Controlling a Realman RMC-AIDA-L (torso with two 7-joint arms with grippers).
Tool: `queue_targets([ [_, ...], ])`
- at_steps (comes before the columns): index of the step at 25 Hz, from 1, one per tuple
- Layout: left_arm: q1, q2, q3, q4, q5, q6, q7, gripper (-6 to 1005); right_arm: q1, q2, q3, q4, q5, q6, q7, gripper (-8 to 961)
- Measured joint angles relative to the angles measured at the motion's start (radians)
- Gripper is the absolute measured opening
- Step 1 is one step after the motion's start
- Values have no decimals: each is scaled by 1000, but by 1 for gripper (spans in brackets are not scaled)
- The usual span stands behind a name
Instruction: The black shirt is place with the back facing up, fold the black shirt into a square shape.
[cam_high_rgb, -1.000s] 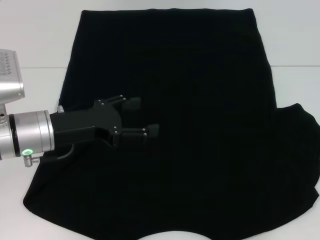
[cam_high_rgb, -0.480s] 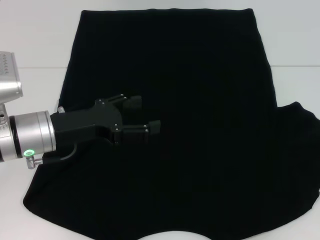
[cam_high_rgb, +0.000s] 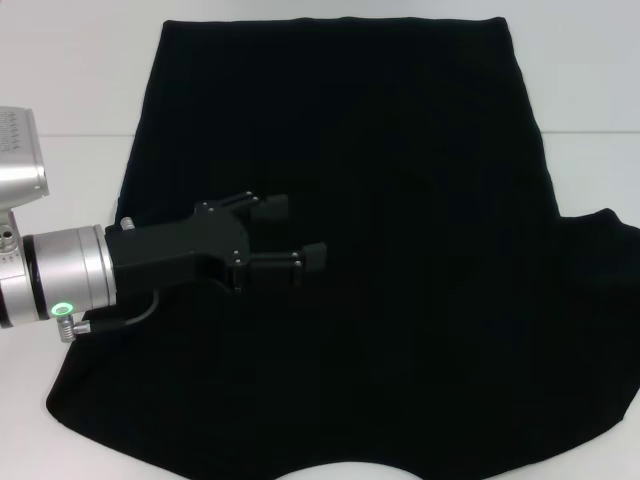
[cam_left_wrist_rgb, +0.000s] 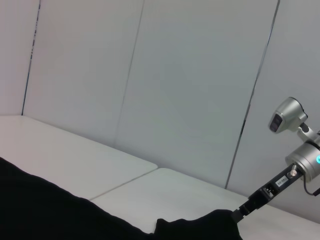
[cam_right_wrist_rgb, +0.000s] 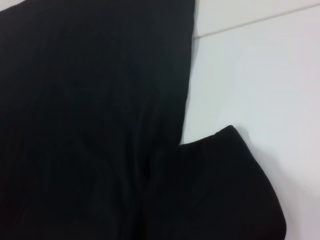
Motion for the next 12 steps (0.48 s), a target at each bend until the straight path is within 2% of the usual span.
queue_targets([
  [12, 0, -5, 0, -6, 0, 5, -11, 950, -19, -9, 41, 3, 2, 16, -26, 4],
])
